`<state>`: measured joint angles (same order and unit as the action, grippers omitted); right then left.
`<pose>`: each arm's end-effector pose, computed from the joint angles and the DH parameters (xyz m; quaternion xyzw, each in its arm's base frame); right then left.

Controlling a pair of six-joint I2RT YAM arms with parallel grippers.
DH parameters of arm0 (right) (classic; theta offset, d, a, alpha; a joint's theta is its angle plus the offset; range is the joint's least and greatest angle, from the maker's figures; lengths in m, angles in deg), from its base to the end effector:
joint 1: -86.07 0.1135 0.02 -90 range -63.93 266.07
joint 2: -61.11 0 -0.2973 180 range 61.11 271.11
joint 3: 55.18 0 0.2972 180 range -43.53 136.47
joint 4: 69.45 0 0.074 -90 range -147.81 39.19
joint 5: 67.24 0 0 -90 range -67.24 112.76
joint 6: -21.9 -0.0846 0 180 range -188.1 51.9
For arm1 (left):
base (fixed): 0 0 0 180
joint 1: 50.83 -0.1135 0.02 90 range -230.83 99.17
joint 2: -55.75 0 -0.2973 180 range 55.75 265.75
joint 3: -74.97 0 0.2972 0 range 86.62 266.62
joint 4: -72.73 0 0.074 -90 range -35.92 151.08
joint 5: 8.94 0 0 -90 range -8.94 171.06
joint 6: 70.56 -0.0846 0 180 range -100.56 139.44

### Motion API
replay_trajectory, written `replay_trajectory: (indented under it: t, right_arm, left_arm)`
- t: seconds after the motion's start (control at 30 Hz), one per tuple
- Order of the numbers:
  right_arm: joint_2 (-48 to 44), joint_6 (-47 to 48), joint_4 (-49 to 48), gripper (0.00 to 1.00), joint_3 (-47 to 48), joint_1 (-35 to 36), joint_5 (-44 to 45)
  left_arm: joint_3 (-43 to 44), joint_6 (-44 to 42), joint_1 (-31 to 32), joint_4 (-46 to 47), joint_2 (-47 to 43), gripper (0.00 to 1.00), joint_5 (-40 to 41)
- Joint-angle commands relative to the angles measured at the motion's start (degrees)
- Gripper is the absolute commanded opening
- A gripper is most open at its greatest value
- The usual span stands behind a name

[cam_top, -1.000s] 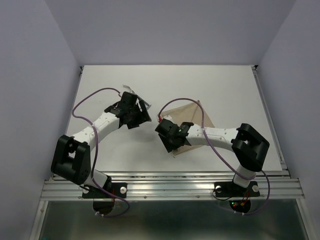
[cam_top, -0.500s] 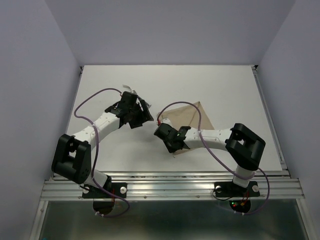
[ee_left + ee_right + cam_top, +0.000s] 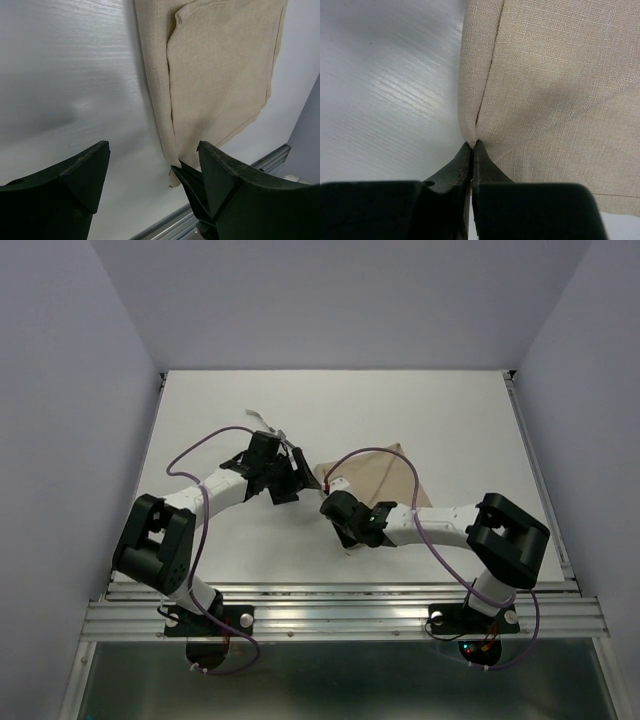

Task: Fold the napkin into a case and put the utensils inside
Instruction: Turn over the upper triangle folded napkin at the center of the board.

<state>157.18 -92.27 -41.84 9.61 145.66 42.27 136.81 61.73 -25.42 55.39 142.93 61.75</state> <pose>0.2192 0.3176 0.1232 -0.2455 0.9183 0.0549 0.3057 0.3376 -0.1914 0.1790 -0.0660 0.9031 -0.3479 0.2430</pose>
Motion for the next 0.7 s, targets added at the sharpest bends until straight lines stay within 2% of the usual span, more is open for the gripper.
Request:
replay_trajectory:
  t: [0.0, 0.23, 0.67]
  right_arm:
    - [-1.24, 0.96, -3.13, 0.01, -1.9, 0.0, -2.01]
    - [-3.78, 1.92, -4.8, 0.01, -3.13, 0.0, -5.18]
    - [-9.41, 1.75, -5.24, 0.01, -4.63, 0.0, -7.11]
  left_arm:
    - [-0.8, 0.96, 0.69, 5.25, 1.68, 0.82, -2.75]
    - [-0.36, 0.96, 0.78, 12.1, 8.35, 0.79, -3.45]
    - [-1.24, -0.01, 0.96, 15.89, 12.58, 0.75, -4.24]
